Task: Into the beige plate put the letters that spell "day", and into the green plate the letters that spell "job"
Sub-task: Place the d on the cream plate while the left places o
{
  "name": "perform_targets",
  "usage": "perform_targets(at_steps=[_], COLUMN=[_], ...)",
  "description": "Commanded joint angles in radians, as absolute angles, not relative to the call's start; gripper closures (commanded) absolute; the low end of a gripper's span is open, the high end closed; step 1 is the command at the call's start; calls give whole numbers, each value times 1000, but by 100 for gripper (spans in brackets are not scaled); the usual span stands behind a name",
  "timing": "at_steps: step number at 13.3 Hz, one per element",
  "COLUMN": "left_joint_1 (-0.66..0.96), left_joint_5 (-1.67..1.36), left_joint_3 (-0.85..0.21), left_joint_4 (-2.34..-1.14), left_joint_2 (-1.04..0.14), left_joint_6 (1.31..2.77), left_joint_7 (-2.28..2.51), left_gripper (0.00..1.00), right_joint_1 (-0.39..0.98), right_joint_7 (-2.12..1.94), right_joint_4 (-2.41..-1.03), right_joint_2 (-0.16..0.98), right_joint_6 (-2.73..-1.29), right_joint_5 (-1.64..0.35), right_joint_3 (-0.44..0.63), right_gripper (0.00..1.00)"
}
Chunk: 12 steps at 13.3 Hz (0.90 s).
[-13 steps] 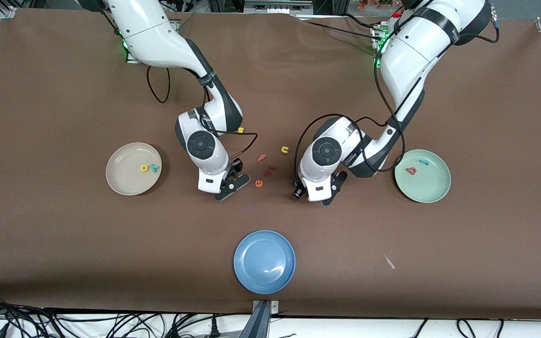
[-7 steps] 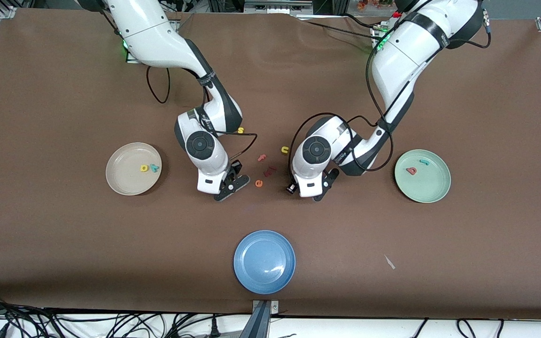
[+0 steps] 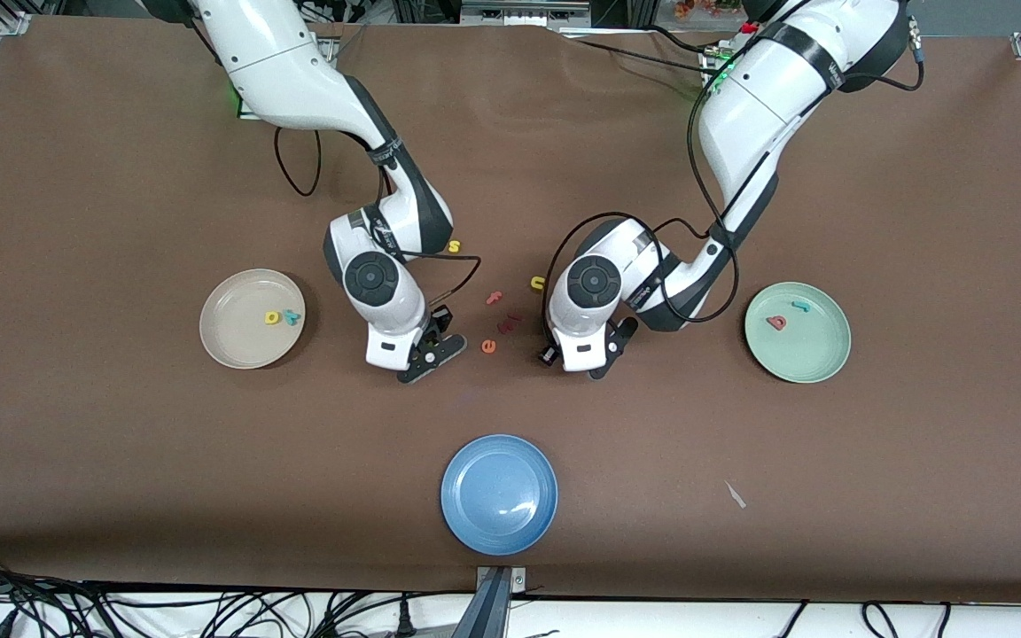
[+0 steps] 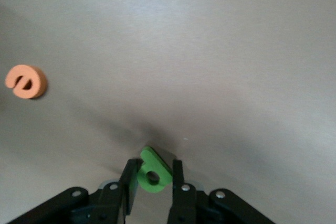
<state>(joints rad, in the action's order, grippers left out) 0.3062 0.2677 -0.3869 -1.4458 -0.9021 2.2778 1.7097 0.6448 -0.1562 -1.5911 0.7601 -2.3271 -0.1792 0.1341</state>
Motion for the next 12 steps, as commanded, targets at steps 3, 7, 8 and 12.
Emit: perform_targets(at_steps=[3, 7, 8, 12], left_joint_1=[311, 310, 304, 246], left_joint_5=[245, 250, 253, 247], left_joint_3=[-382, -382, -380, -393], left_joint_4=[-1420, -1420, -1420, -1420], left_joint_2=[-923, -922, -919, -835], left_joint_6=[2272, 2272, 2272, 2247], left_joint_7=[1703, 1700, 1698, 1638], left_gripper=[61, 86, 99, 100], right_joint_1=[623, 624, 624, 624], right_joint_7=[-167, -169, -178, -216], right_joint_4=[-1636, -1909, -1984, -2163], right_joint_2=[625, 450, 408, 334], right_joint_6=[-2129, -2267, -2319, -2457], right_joint_5=[-202, -190, -187, -189], right_joint_3=[238, 311, 328, 399], right_gripper=[98, 98, 98, 97])
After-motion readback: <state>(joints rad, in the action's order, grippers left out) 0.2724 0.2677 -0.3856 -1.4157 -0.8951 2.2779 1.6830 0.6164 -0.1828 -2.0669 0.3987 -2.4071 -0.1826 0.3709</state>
